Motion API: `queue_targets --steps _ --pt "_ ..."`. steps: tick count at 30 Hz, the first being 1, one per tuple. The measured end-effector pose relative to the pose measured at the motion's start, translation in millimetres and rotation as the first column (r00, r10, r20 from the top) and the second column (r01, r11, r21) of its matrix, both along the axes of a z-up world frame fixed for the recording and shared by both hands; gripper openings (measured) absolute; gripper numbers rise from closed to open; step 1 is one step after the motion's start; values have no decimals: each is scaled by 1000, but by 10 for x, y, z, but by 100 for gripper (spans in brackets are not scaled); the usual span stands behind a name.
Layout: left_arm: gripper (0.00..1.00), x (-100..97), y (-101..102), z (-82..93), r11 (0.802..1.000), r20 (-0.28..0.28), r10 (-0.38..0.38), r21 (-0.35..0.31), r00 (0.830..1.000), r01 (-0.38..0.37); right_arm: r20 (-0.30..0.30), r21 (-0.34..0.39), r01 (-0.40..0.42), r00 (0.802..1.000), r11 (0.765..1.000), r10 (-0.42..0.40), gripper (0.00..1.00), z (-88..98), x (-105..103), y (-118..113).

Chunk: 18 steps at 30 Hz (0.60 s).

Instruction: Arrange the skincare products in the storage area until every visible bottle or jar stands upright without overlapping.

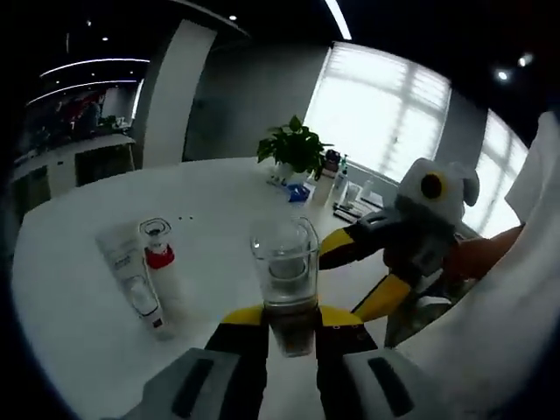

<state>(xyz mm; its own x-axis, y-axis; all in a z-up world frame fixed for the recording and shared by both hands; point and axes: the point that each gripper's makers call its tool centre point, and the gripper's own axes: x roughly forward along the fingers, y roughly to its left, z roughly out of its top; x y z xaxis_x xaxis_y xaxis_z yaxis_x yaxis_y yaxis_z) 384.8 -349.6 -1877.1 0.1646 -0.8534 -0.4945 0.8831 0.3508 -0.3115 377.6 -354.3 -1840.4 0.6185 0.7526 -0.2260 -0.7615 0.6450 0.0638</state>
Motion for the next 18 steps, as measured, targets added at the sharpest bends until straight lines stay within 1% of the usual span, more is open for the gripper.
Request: queue_targets --steps 1,2,3,6,7,9,11,12,14,15,18 --pt "19 -7 6 -15 1000 7 -12 12 1000 12 -2 12 0 1000 1000 0 29 15 -3 5" --pt "19 -49 7 -62 998 11 -47 46 999 47 -6 74 6 1000 997 -6 29 96 -8 27" --pt "19 -54 2 -64 997 18 -54 49 998 53 -9 79 11 1000 997 -11 29 100 -4 20" --pt "19 -136 -15 -86 991 36 -115 79 993 112 -22 94 20 1000 995 -18 28 104 -1 11" --pt "19 -179 -26 -98 985 43 -149 91 988 145 -24 100 18 1000 995 -16 28 108 -7 21" --pt "19 -235 -46 -102 977 59 -194 100 979 188 -25 114 6 1000 994 -3 28 126 -27 45" --pt "19 -361 -79 -105 960 59 -269 102 961 262 -28 137 -14 999 991 18 27 152 -60 77" --pt "19 -408 -90 -105 953 54 -292 99 955 286 -33 144 -21 999 989 26 24 154 -71 84" --pt "19 -416 -93 -105 952 55 -296 99 954 290 -35 146 -25 999 989 31 20 154 -78 88" --pt "19 -420 -94 -106 951 55 -298 100 953 292 -36 146 -27 999 989 33 20 154 -81 91" --pt "19 -416 -101 -105 953 65 -293 101 954 286 -48 159 -71 996 985 79 19 159 -150 132"
